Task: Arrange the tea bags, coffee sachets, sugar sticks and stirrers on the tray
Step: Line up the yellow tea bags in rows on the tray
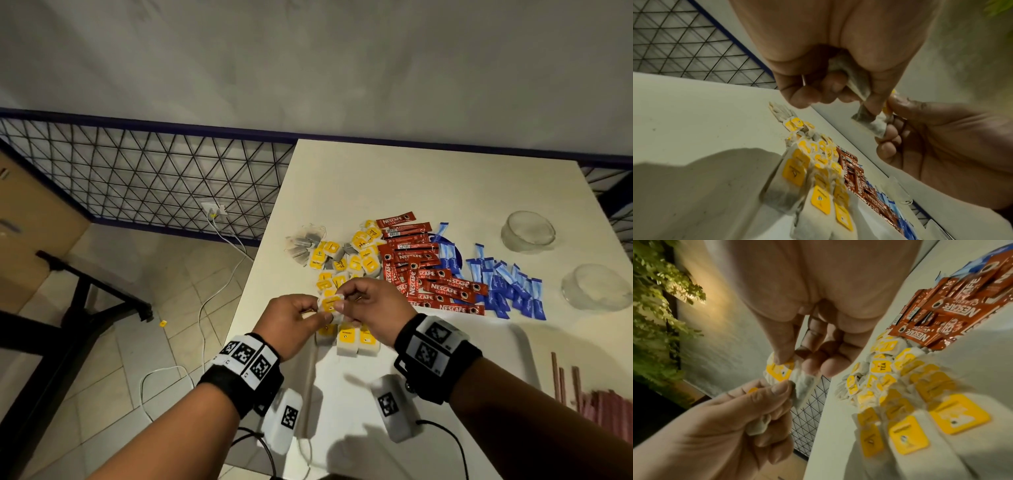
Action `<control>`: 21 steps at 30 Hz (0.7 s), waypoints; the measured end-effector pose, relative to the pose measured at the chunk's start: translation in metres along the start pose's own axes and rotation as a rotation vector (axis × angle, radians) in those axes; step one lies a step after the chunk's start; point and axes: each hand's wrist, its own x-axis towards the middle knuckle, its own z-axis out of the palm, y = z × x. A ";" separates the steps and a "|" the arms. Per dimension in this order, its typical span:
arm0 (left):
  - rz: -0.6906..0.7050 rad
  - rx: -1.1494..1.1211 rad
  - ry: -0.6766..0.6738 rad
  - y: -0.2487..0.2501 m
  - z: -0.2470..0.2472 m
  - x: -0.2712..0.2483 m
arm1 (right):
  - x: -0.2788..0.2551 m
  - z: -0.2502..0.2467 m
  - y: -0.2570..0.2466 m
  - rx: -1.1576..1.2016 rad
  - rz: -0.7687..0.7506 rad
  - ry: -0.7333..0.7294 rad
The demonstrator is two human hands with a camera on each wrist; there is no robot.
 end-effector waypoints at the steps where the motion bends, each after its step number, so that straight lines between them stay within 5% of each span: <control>1: -0.037 0.048 -0.022 -0.005 0.002 0.001 | 0.000 -0.001 0.007 -0.067 0.013 0.015; 4: -0.208 0.121 -0.053 -0.026 0.009 0.001 | -0.004 -0.010 0.028 -0.437 0.043 0.073; 8: -0.342 0.200 -0.081 -0.044 0.021 -0.005 | -0.012 -0.009 0.051 -0.792 0.060 -0.047; 21: -0.384 0.293 -0.039 -0.041 0.040 0.002 | -0.009 0.011 0.069 -0.880 -0.010 -0.052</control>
